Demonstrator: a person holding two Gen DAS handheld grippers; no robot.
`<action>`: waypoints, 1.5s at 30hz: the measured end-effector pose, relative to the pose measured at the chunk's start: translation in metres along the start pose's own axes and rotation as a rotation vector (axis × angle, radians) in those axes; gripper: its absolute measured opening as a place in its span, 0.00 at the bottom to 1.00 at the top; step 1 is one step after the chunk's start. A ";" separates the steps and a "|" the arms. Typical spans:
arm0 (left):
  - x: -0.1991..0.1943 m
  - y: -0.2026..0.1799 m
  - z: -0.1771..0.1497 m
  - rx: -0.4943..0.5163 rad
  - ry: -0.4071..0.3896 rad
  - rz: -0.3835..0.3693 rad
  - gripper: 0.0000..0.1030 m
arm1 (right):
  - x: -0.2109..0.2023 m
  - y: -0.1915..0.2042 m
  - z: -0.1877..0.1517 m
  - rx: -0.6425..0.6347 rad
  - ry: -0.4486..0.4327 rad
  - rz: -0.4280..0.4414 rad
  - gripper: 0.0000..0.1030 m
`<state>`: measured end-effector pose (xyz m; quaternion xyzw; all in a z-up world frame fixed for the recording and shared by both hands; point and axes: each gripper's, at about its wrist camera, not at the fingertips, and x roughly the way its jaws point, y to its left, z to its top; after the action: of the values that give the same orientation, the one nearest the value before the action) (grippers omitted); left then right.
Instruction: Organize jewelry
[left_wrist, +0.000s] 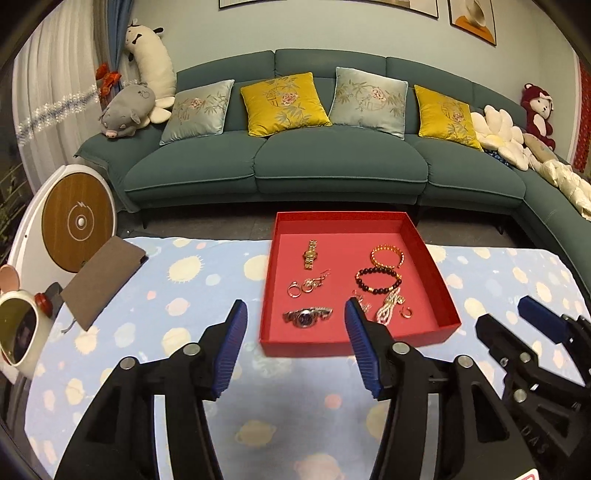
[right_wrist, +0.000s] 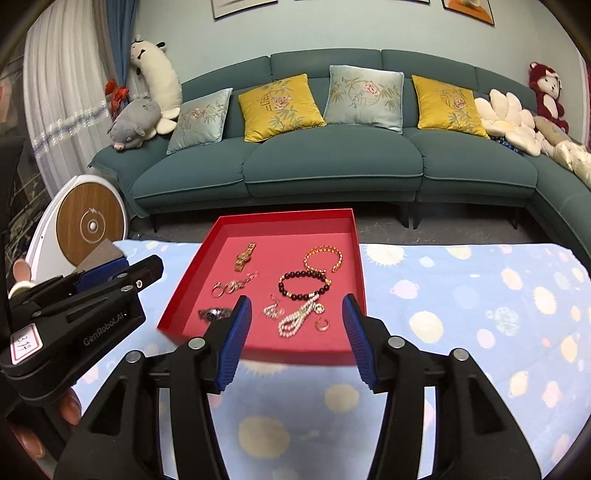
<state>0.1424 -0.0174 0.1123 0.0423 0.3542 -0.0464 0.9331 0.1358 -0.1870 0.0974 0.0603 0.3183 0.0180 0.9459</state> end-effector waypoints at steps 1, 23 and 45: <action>-0.007 0.002 -0.007 0.000 -0.002 0.008 0.58 | -0.009 0.001 -0.003 -0.014 0.000 -0.012 0.53; -0.008 0.000 -0.073 0.006 0.037 0.015 0.74 | -0.046 -0.003 -0.059 -0.041 -0.006 -0.084 0.76; -0.014 -0.007 -0.075 -0.014 0.025 0.032 0.80 | -0.045 0.005 -0.069 -0.058 -0.008 -0.113 0.82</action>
<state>0.0823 -0.0148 0.0655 0.0422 0.3654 -0.0285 0.9295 0.0588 -0.1785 0.0703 0.0149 0.3167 -0.0266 0.9480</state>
